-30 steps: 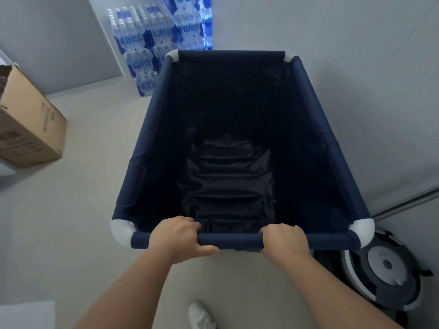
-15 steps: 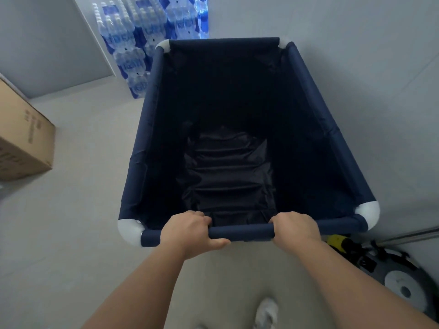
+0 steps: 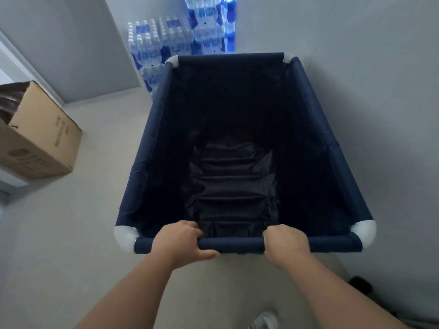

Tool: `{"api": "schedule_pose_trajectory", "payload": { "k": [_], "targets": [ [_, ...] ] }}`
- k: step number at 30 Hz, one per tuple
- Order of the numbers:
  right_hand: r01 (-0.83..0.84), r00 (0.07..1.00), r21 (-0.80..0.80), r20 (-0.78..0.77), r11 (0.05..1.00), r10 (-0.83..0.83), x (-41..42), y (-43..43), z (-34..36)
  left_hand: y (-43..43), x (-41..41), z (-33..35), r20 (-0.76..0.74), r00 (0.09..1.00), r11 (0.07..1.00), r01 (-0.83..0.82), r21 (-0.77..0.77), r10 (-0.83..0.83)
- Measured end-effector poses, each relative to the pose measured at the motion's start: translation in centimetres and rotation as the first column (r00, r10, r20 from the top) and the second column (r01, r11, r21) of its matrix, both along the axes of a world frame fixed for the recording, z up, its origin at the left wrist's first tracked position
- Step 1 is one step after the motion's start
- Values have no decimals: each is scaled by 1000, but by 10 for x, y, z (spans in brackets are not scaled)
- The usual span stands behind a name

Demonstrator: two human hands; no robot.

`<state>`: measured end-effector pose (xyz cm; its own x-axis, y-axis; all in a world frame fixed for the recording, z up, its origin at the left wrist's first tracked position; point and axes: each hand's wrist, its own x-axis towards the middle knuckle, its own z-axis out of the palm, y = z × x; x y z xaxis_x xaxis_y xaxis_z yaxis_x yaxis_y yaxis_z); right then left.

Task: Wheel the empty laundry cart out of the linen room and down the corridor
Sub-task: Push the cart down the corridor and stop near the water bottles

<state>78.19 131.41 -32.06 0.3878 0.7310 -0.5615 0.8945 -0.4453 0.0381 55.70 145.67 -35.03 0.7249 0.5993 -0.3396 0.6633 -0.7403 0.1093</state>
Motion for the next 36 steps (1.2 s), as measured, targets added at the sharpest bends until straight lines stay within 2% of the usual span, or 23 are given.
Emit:
{"api": "schedule_pose_trajectory", "payload": {
  "k": [7, 11, 27, 36],
  "targets": [
    [-85, 996, 3, 22, 996, 85, 54, 35, 2, 17, 43, -9, 77, 997, 997, 2, 77, -7],
    [-141, 989, -4, 37, 990, 141, 77, 57, 2, 33, 61, -9, 69, 997, 993, 31, 113, -39],
    [-139, 989, -36, 49, 990, 141, 194, 131, 9, 97, 180, -12, 133, 989, 994, 45, 96, -58],
    [-220, 974, -27, 46, 975, 221, 246, 151, 5, 100, 225, -5, 123, 992, 996, -7, 85, -3]
  ]
}}
